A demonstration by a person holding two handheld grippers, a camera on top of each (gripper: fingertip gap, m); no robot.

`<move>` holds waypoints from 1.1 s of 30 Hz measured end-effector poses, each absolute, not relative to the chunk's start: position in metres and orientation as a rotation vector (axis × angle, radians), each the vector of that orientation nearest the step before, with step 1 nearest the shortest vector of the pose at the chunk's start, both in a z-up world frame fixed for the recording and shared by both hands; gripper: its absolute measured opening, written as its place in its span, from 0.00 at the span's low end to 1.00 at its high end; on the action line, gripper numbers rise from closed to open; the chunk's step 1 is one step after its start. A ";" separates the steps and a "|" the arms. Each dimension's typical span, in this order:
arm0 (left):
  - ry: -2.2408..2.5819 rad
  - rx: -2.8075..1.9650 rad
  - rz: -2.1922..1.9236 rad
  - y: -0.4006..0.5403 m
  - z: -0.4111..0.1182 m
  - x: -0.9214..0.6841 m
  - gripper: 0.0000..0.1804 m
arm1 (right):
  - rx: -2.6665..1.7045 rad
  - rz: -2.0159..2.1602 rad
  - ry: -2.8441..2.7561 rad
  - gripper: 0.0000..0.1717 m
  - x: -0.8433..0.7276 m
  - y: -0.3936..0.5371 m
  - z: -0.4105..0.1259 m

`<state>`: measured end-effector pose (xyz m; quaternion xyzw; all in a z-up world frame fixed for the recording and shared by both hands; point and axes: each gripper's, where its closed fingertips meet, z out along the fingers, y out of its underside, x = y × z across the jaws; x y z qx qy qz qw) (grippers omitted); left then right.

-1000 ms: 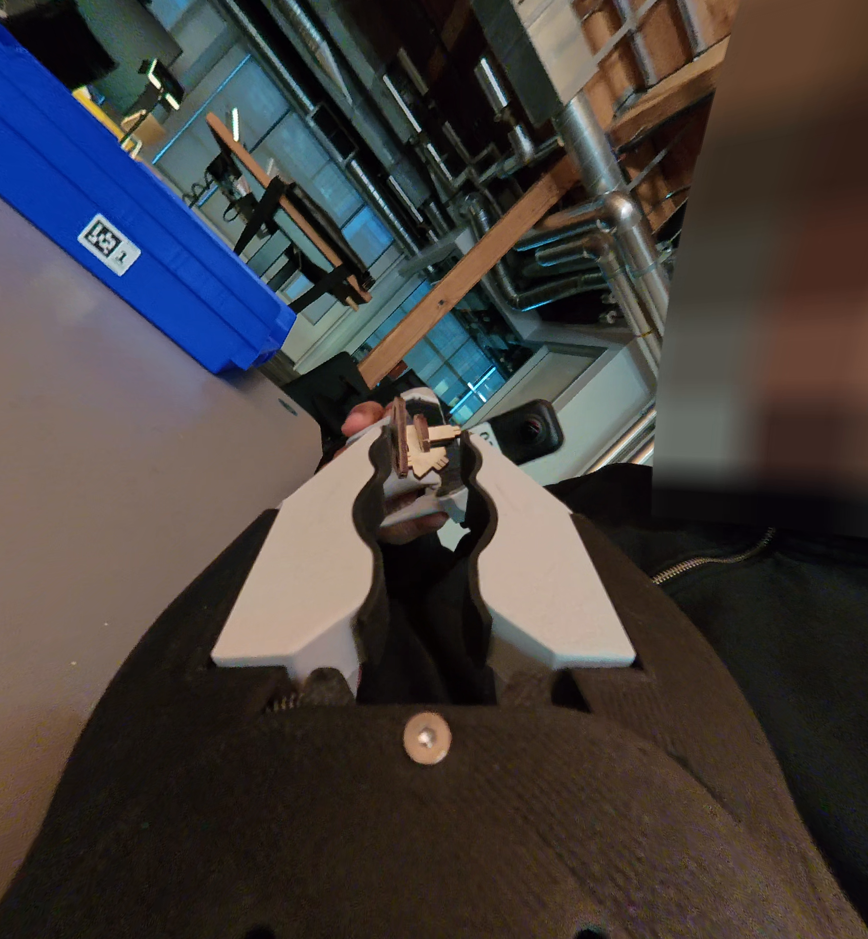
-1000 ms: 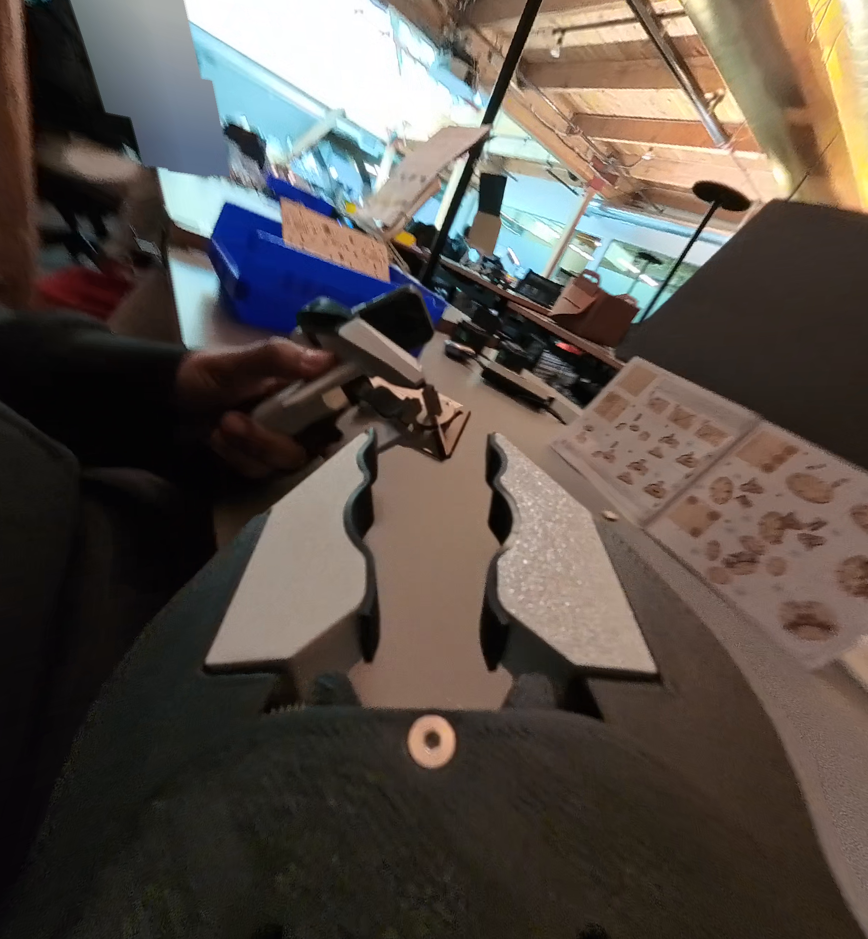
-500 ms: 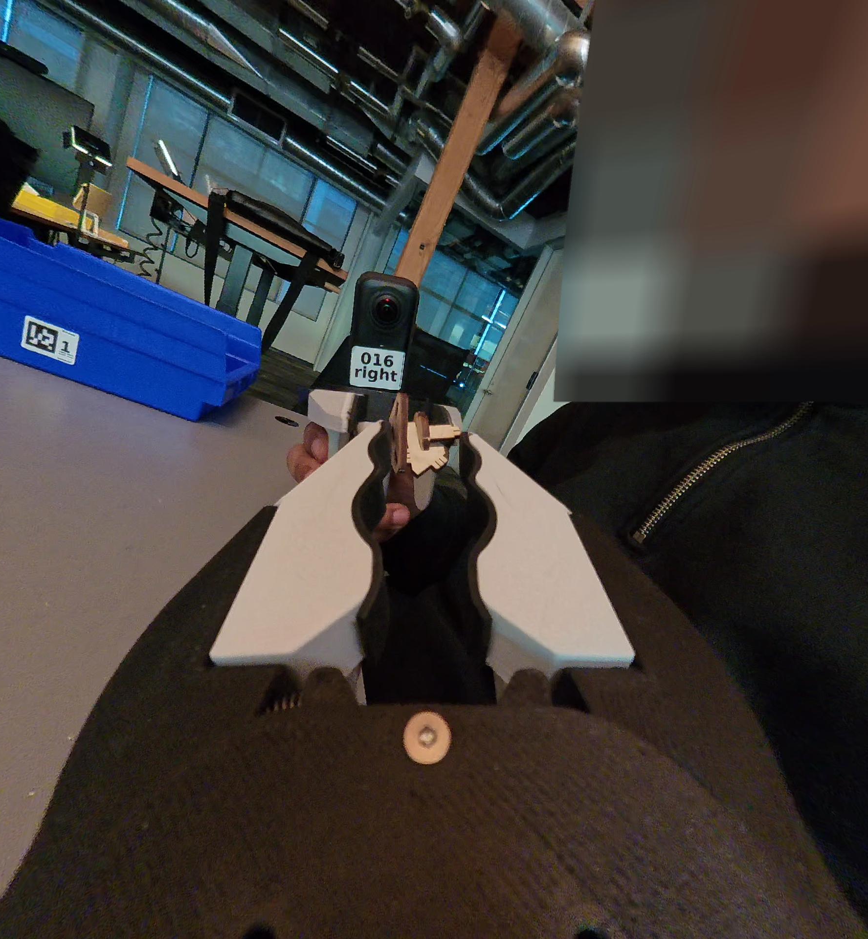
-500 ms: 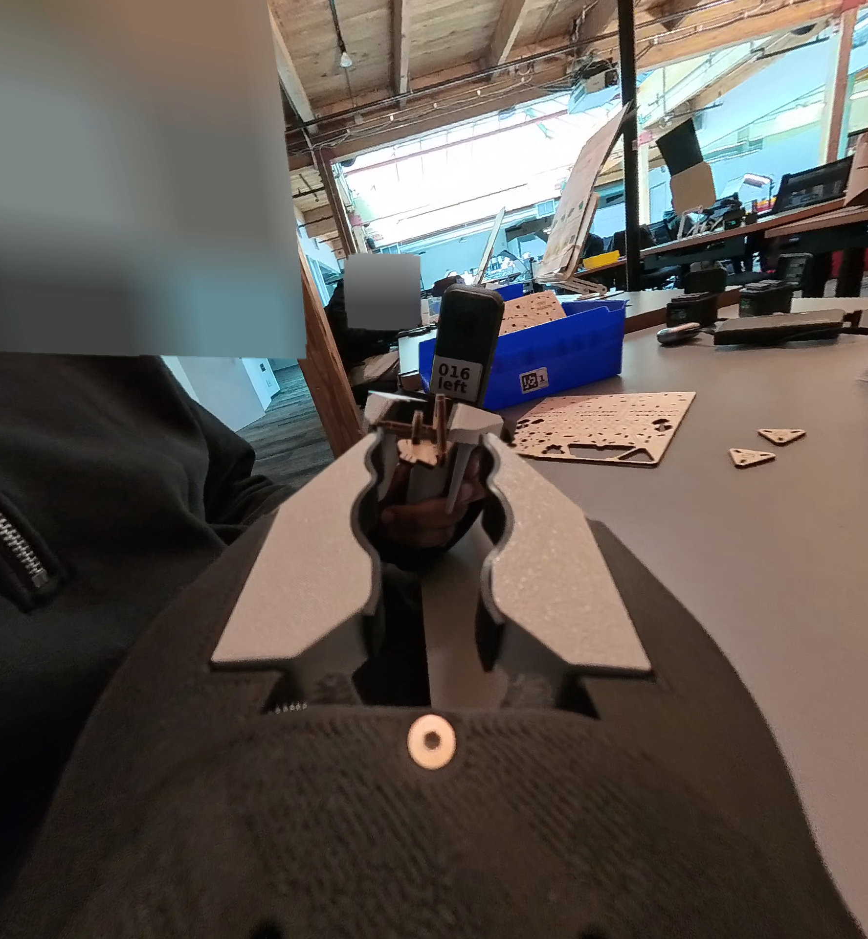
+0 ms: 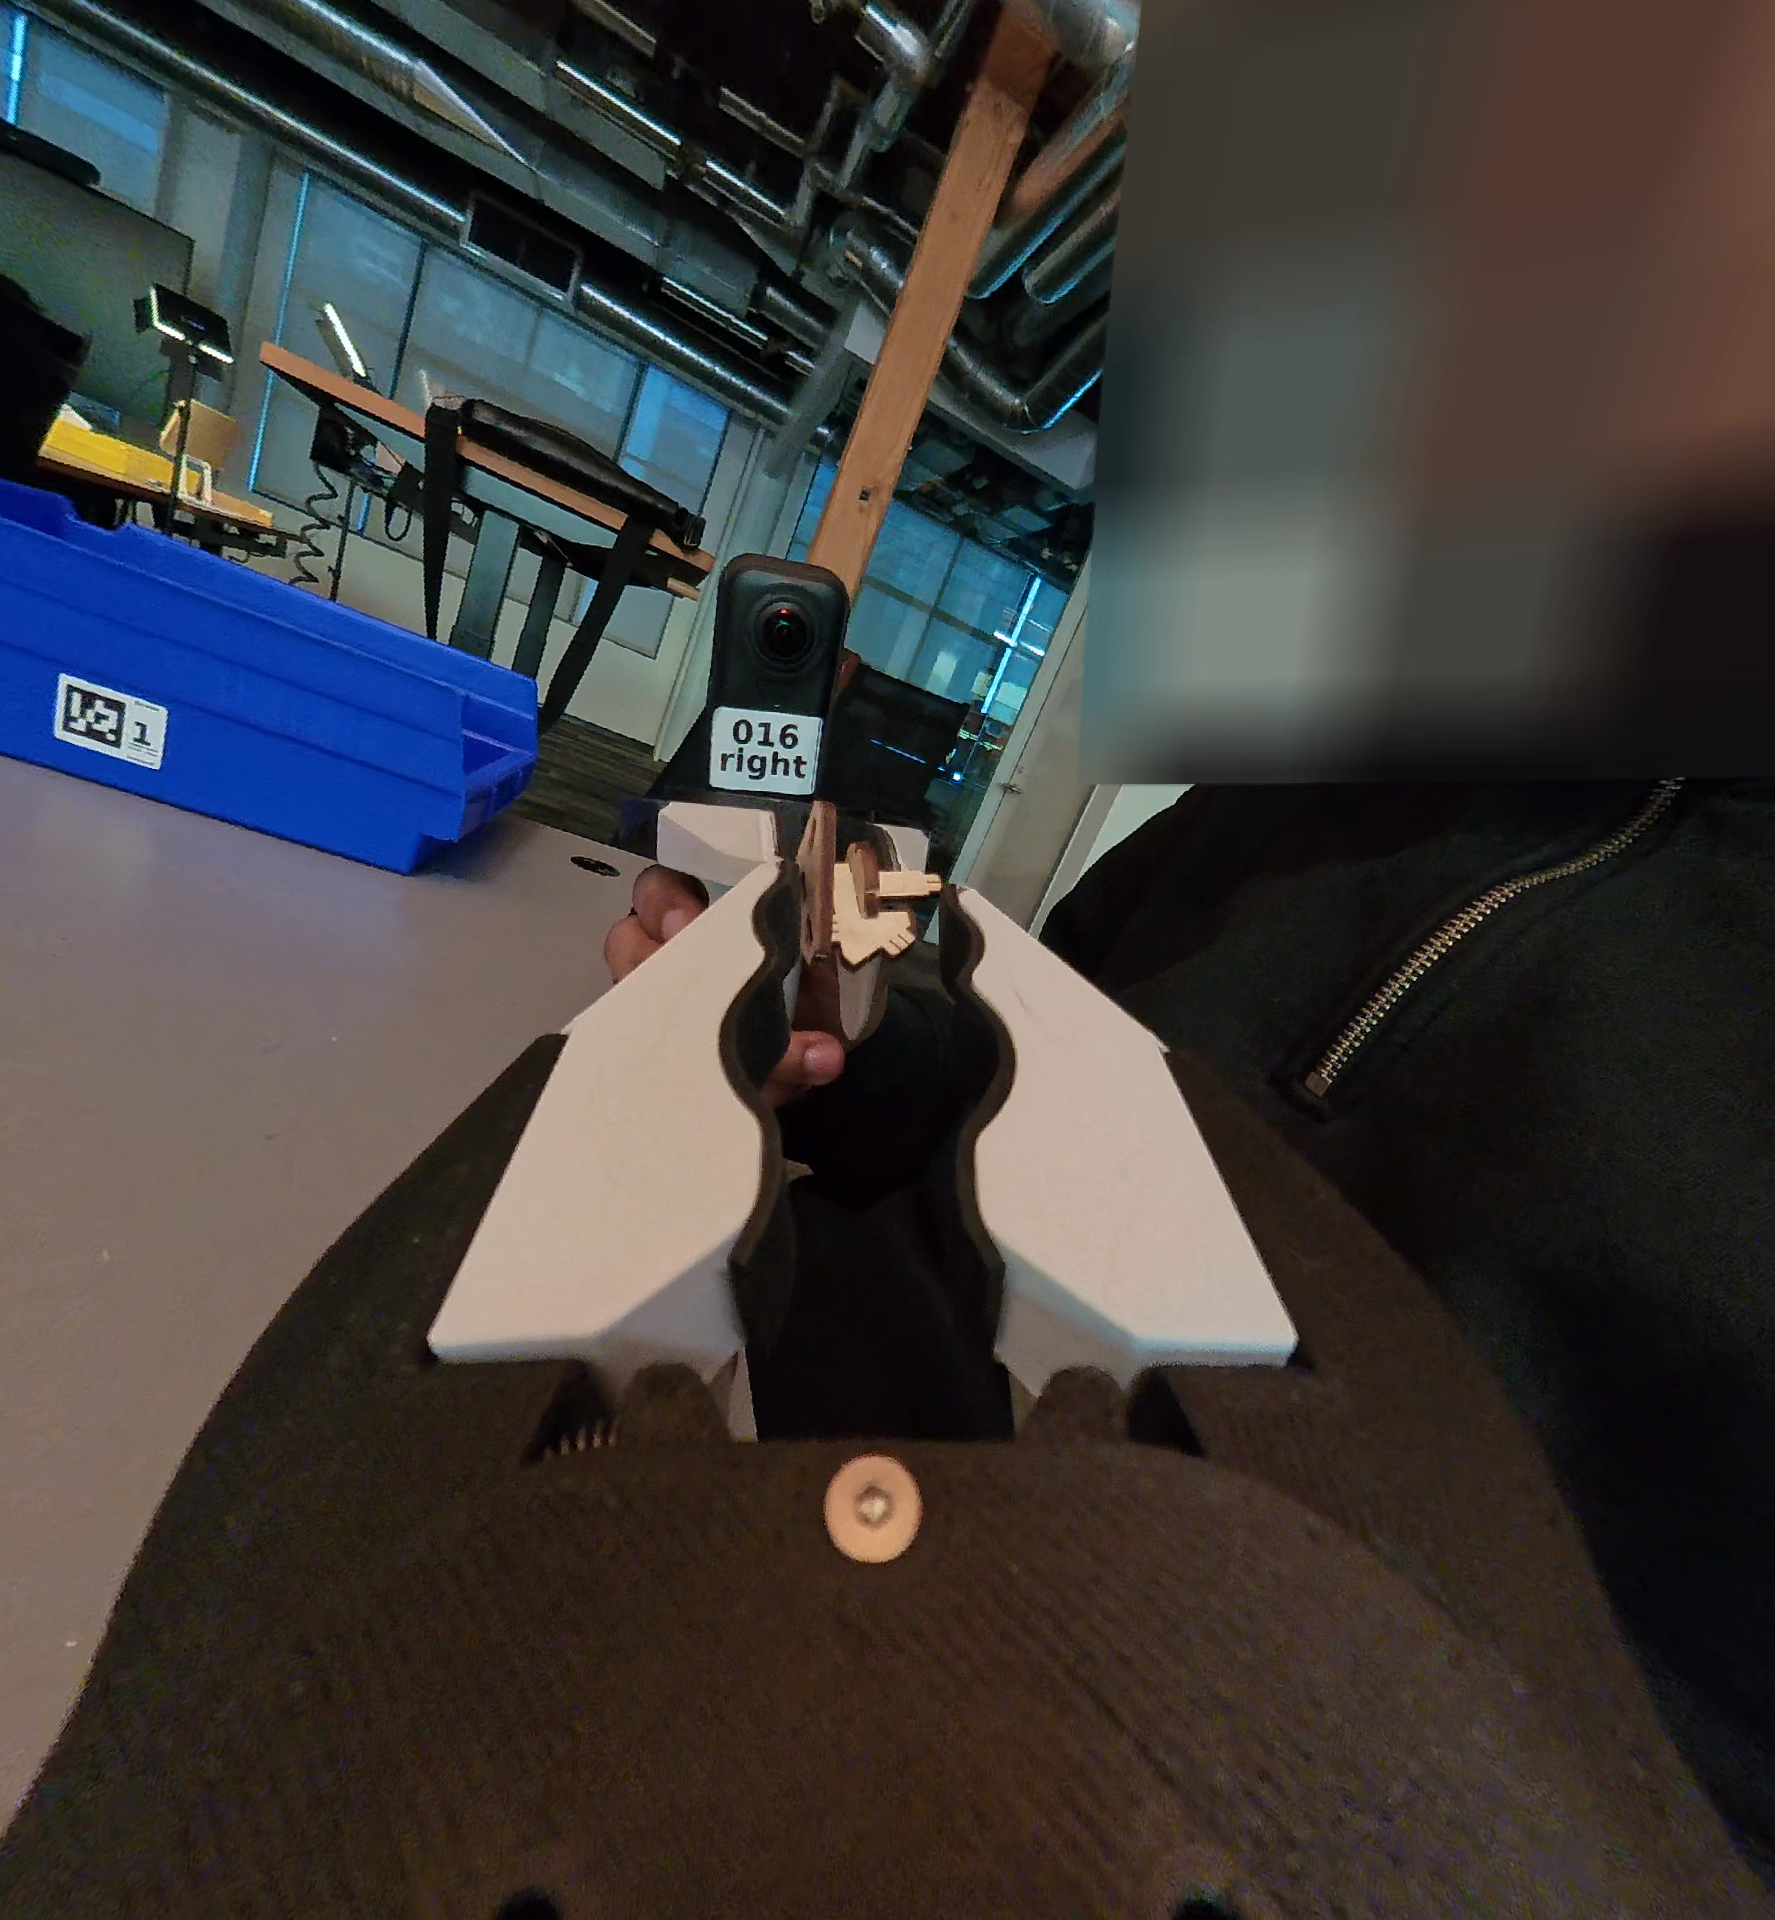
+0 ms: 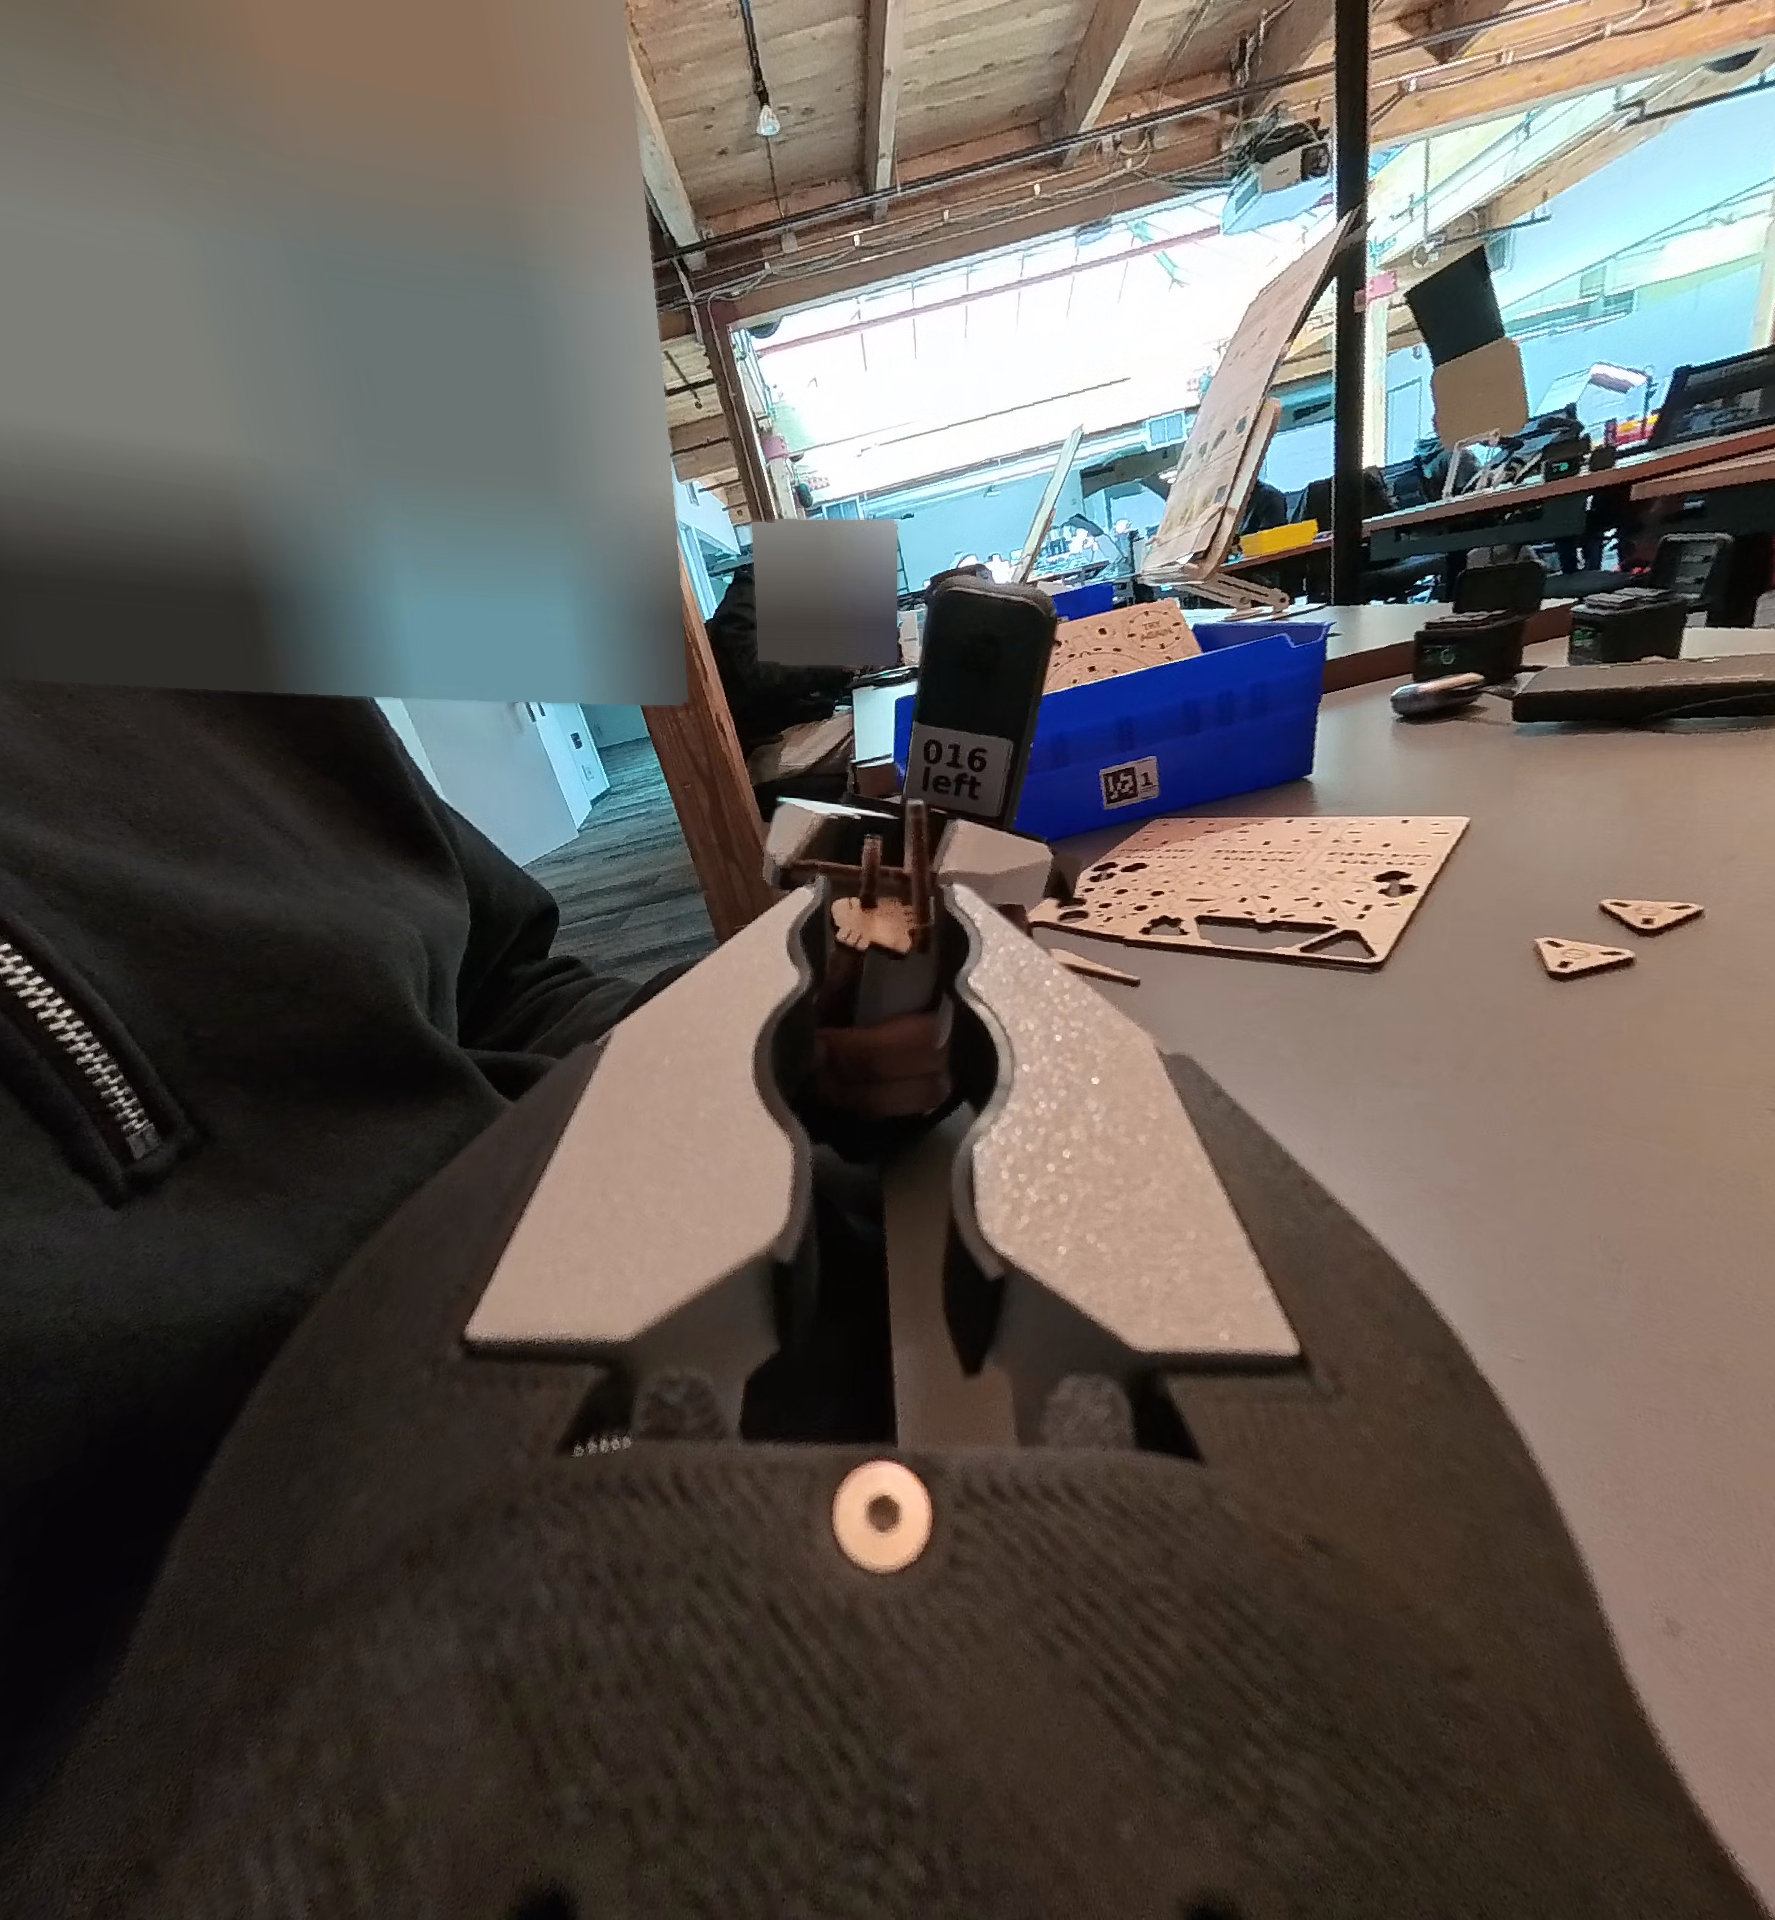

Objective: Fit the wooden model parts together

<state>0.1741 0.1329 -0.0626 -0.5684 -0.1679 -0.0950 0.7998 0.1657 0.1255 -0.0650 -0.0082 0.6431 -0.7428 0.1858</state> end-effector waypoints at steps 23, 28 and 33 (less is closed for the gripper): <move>-0.389 -1.310 -0.070 0.140 -0.072 0.168 0.13 | -0.144 -2.144 2.038 0.10 0.163 0.129 -0.077; -0.385 -1.321 -0.069 0.141 -0.073 0.169 0.13 | -0.163 -2.134 2.053 0.10 0.163 0.130 -0.078; -0.408 -1.343 -0.055 0.142 -0.075 0.169 0.14 | -0.181 -2.144 2.095 0.10 0.163 0.130 -0.080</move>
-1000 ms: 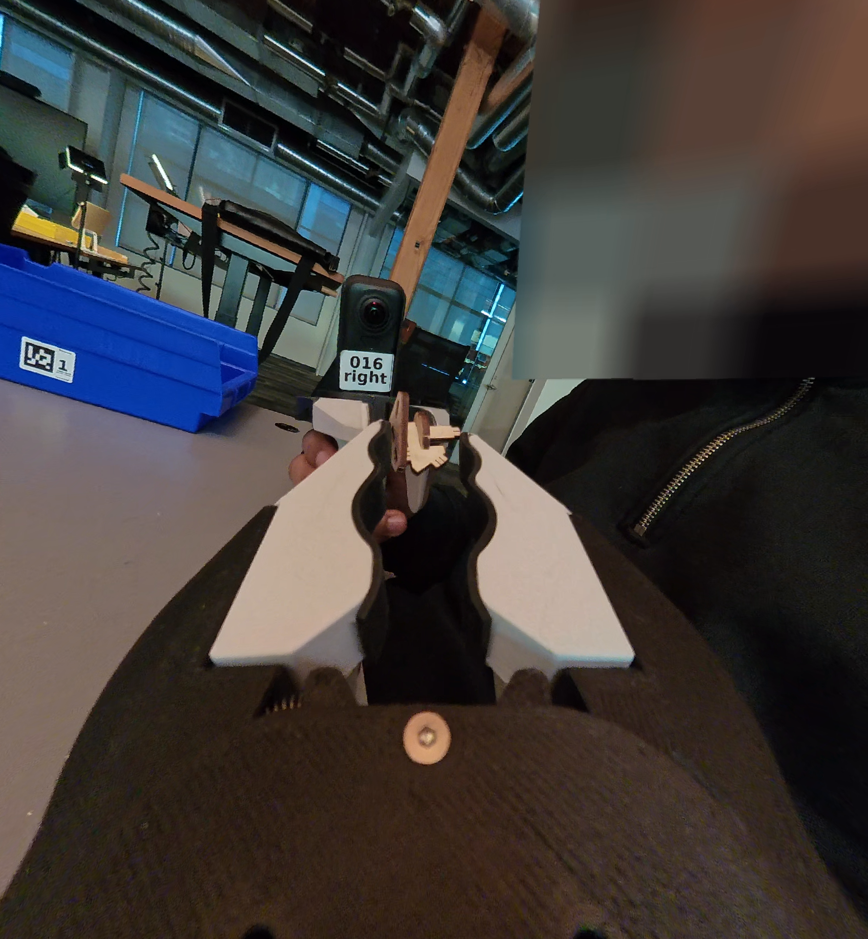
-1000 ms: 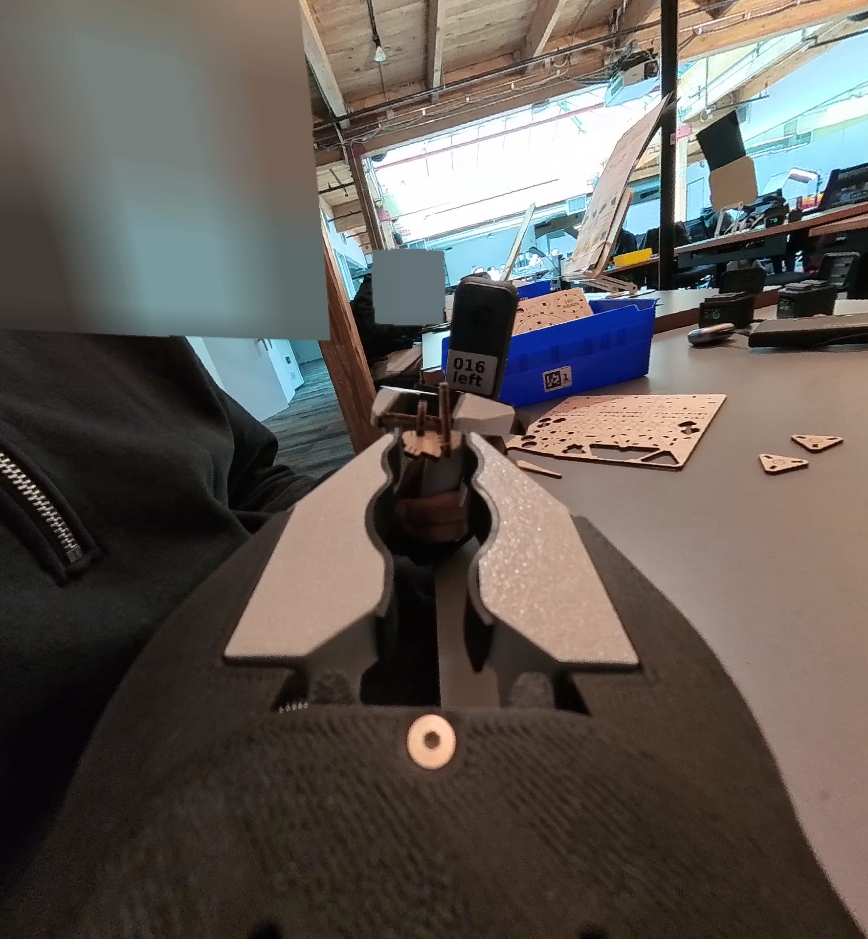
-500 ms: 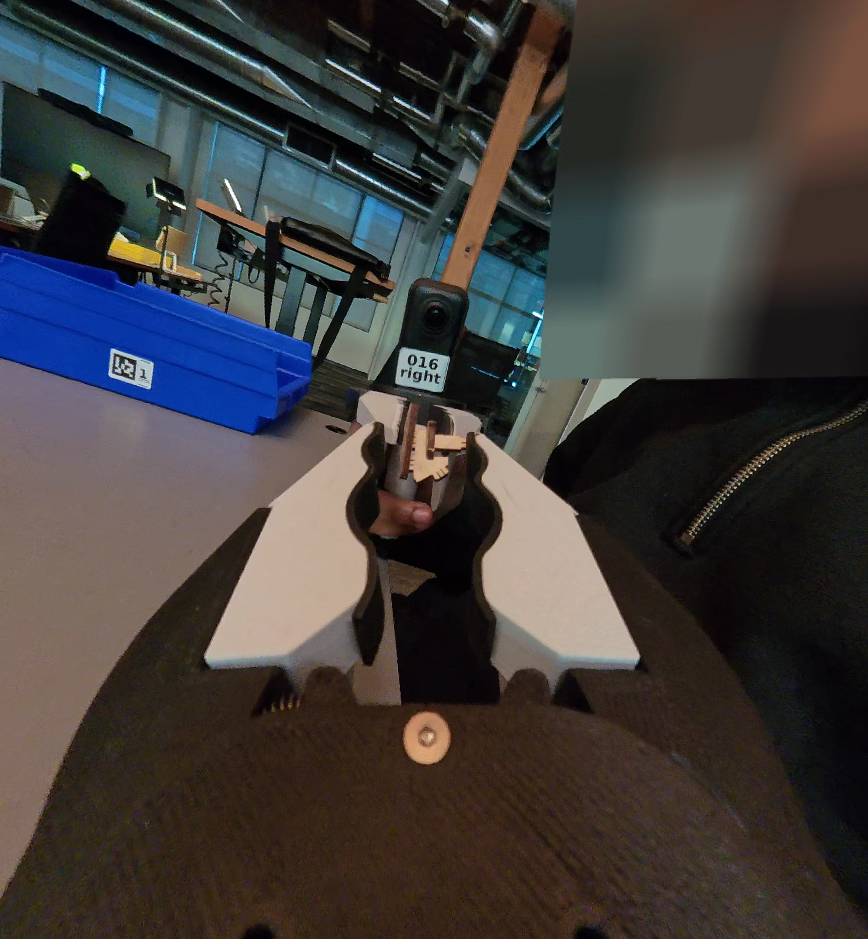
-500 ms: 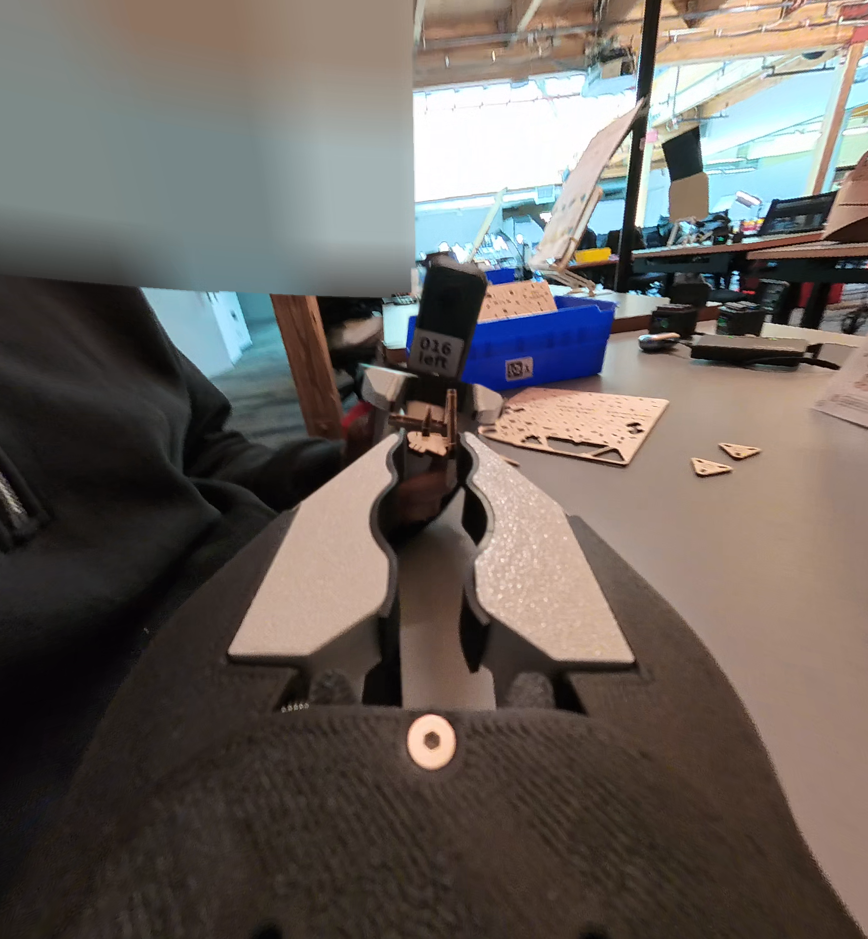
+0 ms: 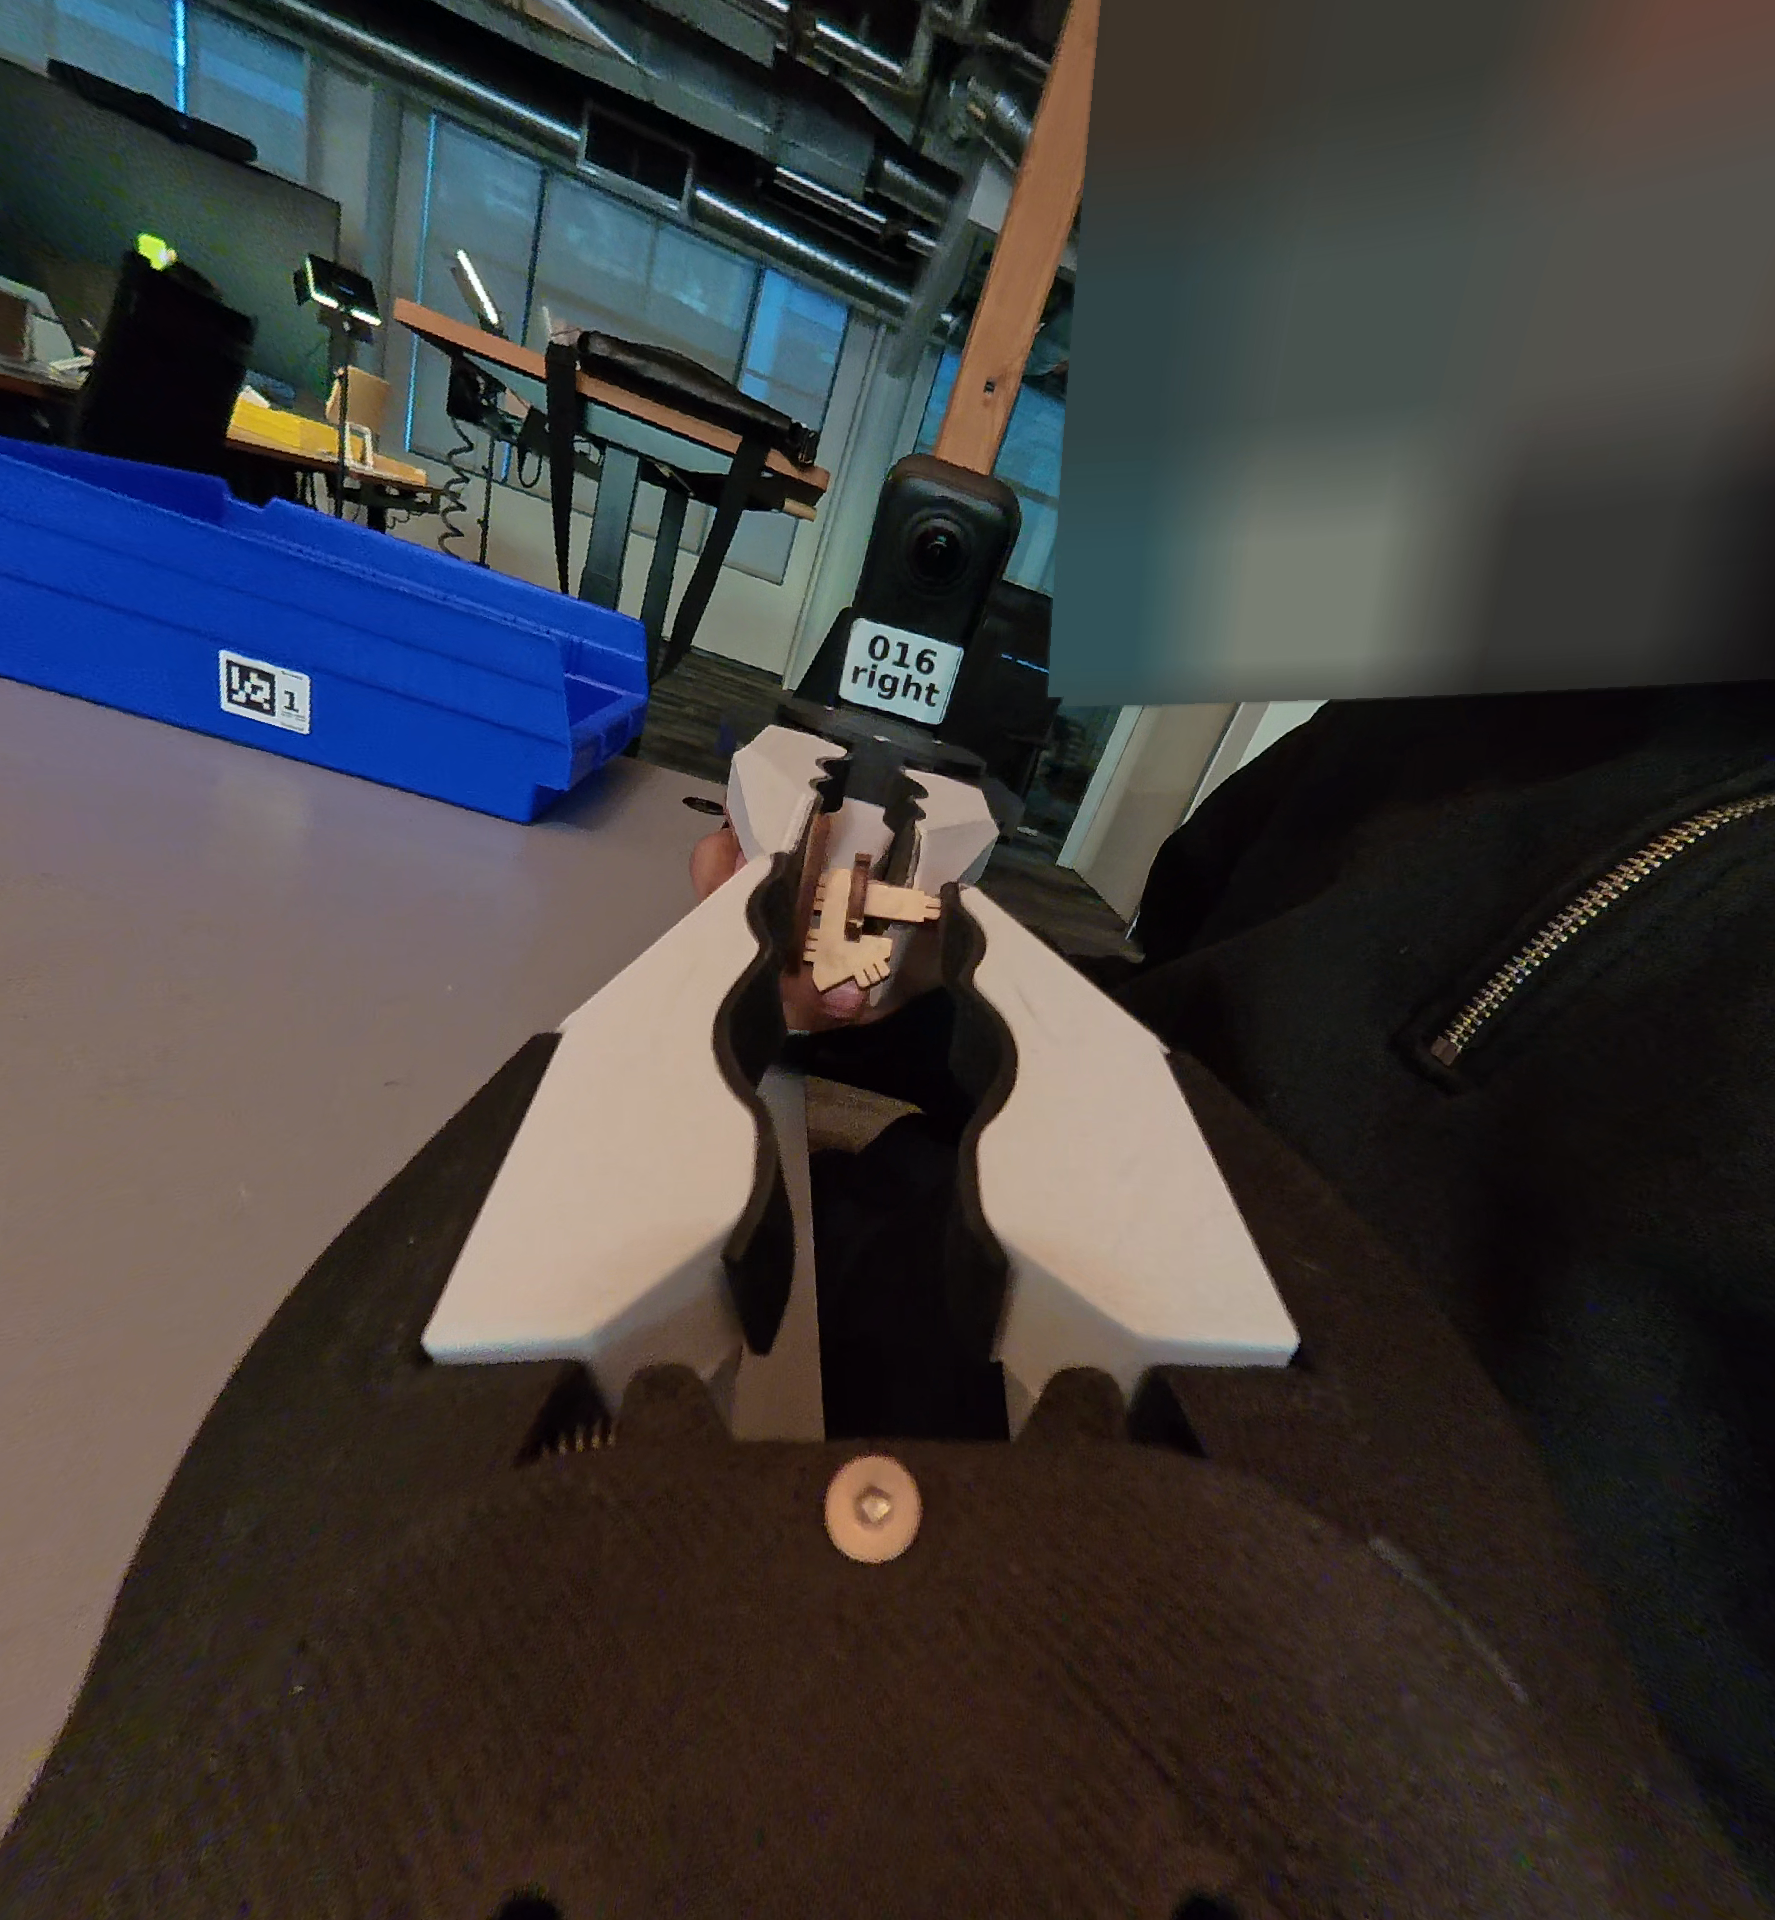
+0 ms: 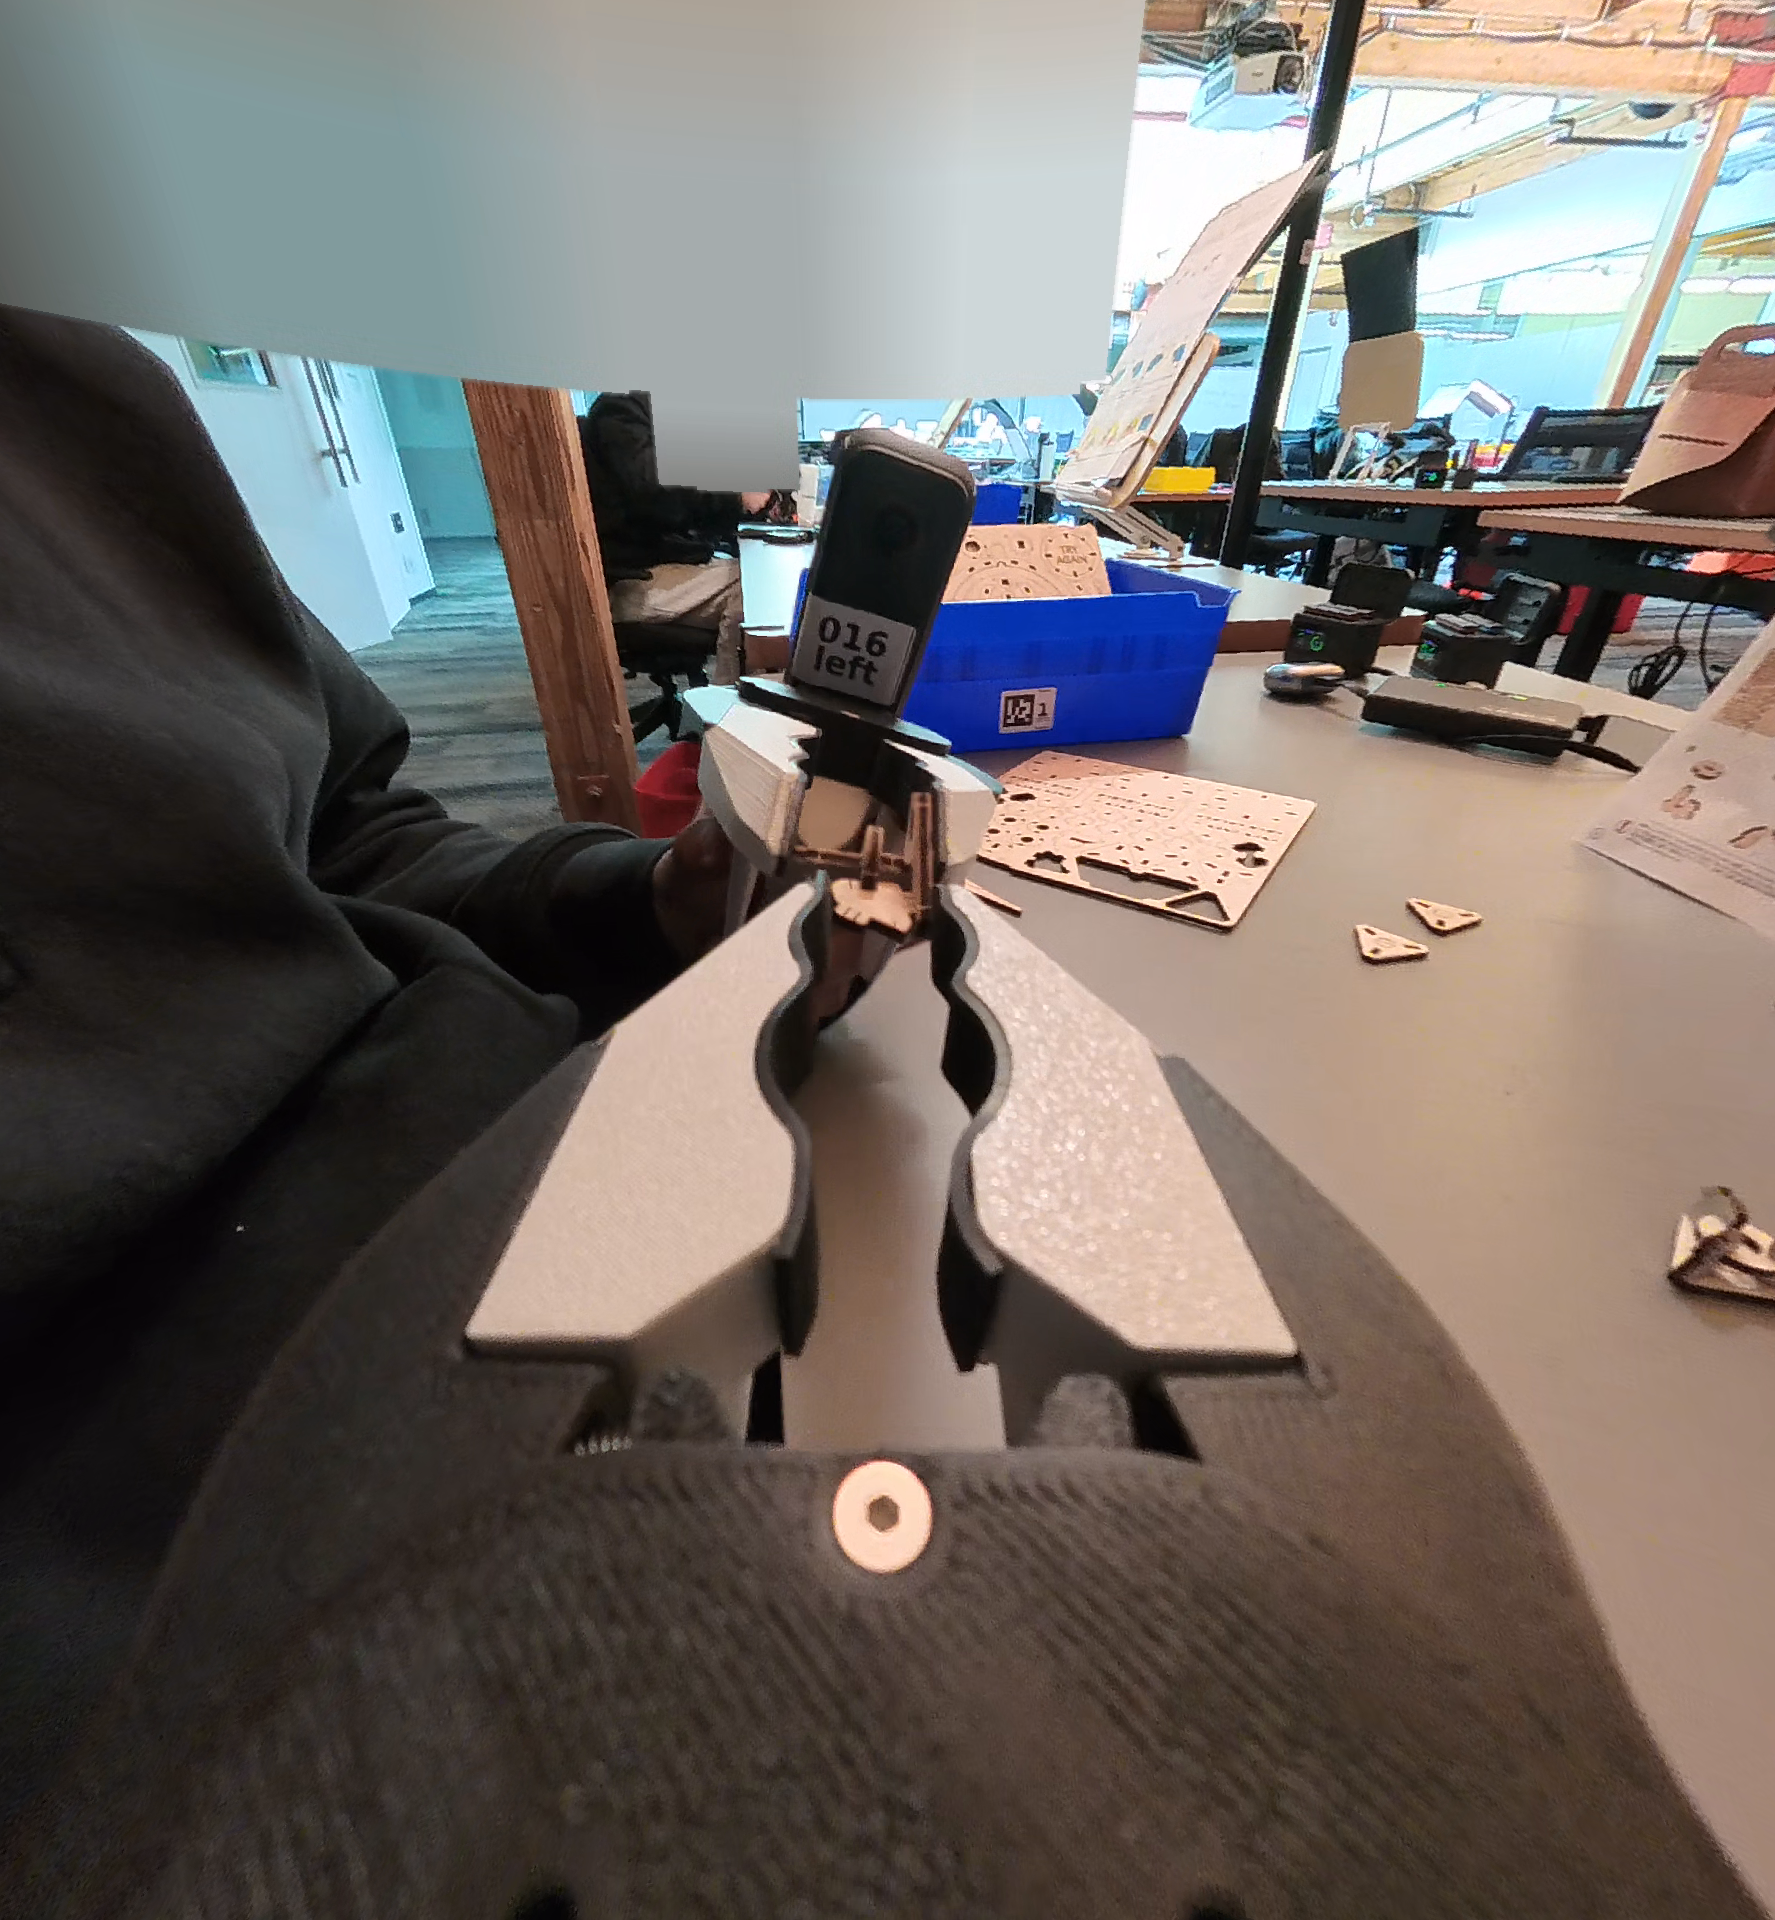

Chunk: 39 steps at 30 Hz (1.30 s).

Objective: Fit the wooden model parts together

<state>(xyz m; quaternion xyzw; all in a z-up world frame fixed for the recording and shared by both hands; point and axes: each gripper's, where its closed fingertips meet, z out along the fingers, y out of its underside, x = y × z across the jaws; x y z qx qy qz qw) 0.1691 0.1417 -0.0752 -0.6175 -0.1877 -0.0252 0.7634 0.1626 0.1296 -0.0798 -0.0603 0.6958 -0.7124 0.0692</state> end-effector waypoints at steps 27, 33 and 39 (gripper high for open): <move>-0.413 -1.324 -0.087 0.136 -0.070 0.170 0.14 | -0.115 -2.243 2.042 0.14 0.161 0.126 -0.073; -0.397 -1.304 -0.098 0.135 -0.068 0.171 0.14 | -0.078 -2.185 1.955 0.25 0.160 0.132 -0.072; -0.366 -1.325 -0.105 0.140 -0.069 0.177 0.14 | -0.098 -2.140 1.909 0.15 0.164 0.133 -0.073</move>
